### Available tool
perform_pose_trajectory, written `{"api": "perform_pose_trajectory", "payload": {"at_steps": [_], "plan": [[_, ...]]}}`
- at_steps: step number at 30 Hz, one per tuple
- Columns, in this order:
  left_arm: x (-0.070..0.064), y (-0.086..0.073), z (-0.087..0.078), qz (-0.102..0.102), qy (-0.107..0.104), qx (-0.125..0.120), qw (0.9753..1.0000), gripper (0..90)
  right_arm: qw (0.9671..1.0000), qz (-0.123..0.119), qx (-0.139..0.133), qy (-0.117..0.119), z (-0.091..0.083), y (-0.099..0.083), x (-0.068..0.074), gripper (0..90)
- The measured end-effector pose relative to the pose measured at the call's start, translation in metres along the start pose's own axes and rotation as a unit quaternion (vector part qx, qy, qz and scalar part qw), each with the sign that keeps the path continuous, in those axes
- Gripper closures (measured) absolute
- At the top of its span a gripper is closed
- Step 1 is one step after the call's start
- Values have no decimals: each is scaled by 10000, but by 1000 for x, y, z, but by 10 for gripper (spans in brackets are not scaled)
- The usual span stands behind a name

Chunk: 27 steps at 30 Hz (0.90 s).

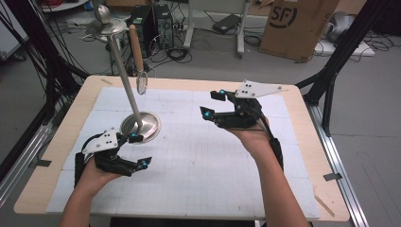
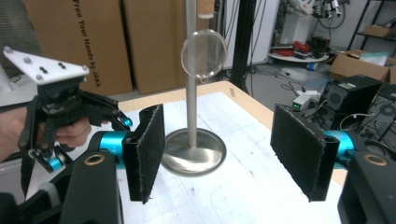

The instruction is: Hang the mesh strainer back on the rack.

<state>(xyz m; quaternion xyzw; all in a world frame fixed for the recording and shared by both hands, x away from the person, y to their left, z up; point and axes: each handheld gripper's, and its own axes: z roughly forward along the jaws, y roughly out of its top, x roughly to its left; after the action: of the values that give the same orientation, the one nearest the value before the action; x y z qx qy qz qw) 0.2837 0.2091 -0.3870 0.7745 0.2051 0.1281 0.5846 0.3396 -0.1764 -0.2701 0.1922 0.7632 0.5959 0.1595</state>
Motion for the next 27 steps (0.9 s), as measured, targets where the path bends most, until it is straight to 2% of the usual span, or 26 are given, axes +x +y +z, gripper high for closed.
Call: {"api": "perform_pose_trajectory", "payload": {"at_steps": [9, 14, 27], "plan": [[0, -1, 2, 18, 12, 25, 10000, 176, 9996, 245, 2, -134, -14, -35, 0, 327], [1, -1, 1, 2, 48, 10, 10000, 176, 9995, 225, 54, -234, -20, -49, 2, 322], [1, -3, 0, -25, 77, 26, 10000, 175, 9986, 433, -3, -319, -38, -84, 6, 307]]}}
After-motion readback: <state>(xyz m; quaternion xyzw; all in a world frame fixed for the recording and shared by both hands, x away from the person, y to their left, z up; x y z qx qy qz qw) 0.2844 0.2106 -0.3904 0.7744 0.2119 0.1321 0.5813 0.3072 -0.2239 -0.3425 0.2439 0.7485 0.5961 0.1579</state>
